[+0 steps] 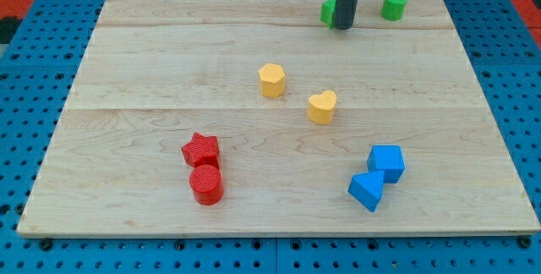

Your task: Push the yellow hexagon towards top center

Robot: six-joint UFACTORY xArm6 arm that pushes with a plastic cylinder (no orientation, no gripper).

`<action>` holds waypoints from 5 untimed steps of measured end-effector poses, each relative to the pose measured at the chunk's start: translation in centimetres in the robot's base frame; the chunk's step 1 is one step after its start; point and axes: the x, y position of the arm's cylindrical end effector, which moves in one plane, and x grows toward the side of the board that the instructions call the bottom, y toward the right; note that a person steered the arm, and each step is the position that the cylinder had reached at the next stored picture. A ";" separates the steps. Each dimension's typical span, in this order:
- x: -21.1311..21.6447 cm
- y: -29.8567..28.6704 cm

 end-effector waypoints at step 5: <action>15.0 -9.1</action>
